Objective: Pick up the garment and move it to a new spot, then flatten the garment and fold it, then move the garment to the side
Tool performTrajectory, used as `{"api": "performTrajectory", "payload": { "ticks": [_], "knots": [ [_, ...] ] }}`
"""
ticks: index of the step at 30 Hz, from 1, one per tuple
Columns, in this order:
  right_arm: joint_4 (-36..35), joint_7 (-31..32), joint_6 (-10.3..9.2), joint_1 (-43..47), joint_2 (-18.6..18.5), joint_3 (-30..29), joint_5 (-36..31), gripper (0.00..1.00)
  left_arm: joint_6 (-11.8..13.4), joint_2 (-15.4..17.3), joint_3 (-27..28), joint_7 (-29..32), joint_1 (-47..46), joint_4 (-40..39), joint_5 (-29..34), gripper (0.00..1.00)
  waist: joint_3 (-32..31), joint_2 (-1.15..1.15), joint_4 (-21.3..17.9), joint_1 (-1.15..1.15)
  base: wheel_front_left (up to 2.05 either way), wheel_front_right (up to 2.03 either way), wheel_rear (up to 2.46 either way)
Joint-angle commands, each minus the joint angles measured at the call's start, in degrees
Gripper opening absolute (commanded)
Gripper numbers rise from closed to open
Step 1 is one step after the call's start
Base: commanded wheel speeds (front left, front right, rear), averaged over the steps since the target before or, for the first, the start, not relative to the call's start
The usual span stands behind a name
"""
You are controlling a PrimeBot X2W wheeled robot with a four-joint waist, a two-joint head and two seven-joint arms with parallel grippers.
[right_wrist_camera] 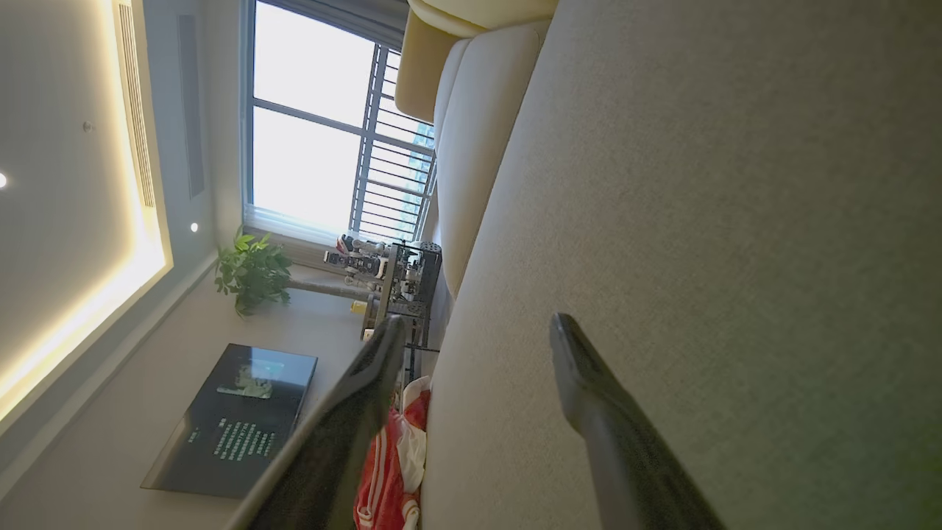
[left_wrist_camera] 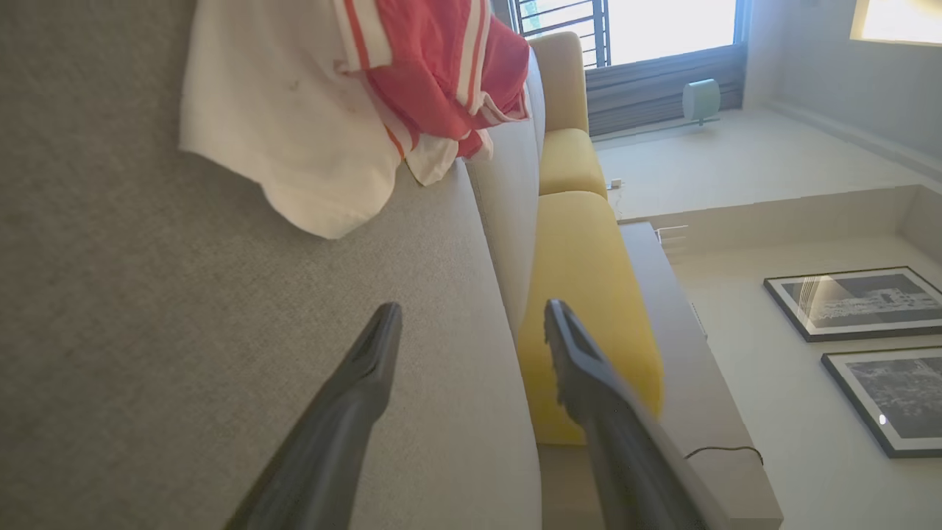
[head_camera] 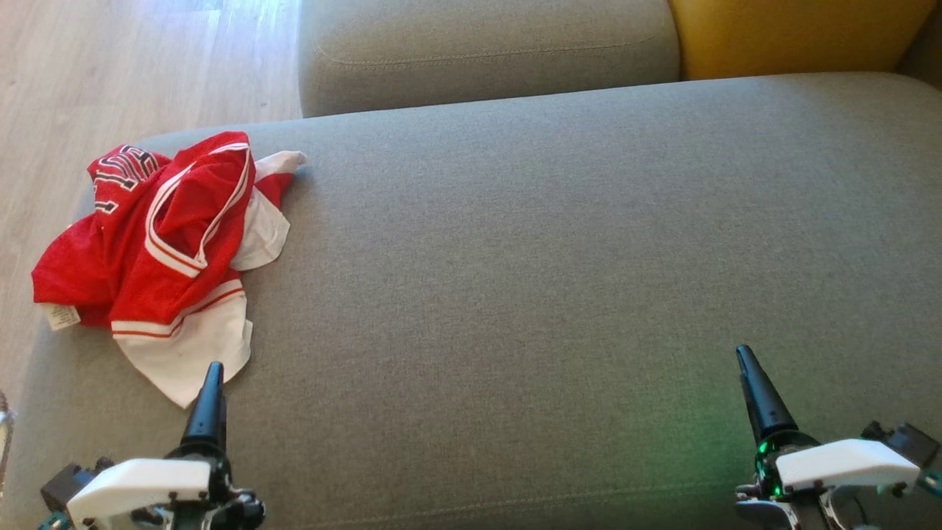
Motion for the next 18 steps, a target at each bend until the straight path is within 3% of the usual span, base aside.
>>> {"api": "performTrajectory", "payload": {
  "ticks": [1, 18],
  "knots": [
    [-2.7, -0.8, 0.0, -2.0, -0.2, 0.6, -3.2, 1.0, 0.3, 0.6, -0.2, -0.8, -1.9, -2.8, 2.9, 1.0, 0.0, 0.0, -0.1, 0.0, 0.0, 0.0, 0.0],
    [-6.5, -3.7, 0.0, -1.5, -0.4, 4.3, -17.8, 1.0, 3.6, 0.7, -3.4, -3.6, -1.4, -6.1, 17.8, 1.0, -0.8, 0.0, -0.7, 0.0, 0.0, 0.0, 0.0]
  ]
}}
